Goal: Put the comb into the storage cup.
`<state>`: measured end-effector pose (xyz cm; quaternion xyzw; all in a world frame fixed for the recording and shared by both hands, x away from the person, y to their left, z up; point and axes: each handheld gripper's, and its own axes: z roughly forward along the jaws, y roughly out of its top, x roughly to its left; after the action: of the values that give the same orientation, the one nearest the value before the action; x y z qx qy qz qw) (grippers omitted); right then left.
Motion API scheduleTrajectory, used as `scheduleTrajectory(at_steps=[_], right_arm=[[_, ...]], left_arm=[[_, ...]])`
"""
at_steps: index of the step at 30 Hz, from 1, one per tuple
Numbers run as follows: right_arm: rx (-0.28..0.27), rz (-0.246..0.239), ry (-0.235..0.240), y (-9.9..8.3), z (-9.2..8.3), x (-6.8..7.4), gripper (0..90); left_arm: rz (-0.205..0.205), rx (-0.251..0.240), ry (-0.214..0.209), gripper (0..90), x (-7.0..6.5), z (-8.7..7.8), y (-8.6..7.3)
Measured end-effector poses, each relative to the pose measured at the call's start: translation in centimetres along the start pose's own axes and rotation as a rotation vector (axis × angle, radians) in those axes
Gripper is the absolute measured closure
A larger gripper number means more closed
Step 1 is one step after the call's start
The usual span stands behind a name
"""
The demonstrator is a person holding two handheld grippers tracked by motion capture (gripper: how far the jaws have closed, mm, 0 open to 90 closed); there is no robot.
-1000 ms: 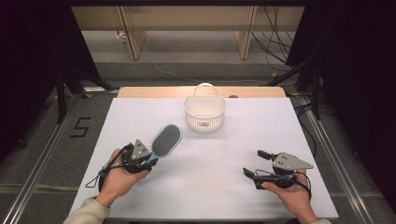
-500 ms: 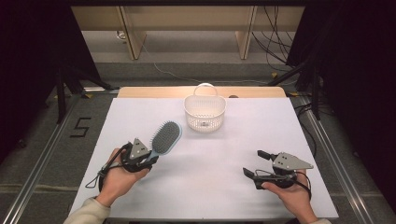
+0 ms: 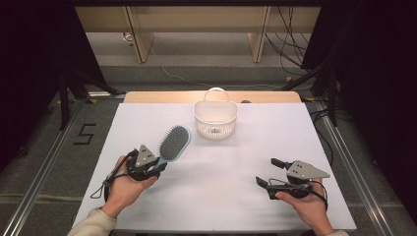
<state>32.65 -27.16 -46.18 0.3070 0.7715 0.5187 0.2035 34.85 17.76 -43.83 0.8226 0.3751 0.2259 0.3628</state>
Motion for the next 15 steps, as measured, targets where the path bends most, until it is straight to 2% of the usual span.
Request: scheduleTrajectory(at_steps=[15], right_arm=[[-0.002,0.001,0.0,0.0,-0.01,-0.01,15.1]], left_arm=[[-0.016,-0.044,-0.006,69.7,0.17,0.05,0.13]])
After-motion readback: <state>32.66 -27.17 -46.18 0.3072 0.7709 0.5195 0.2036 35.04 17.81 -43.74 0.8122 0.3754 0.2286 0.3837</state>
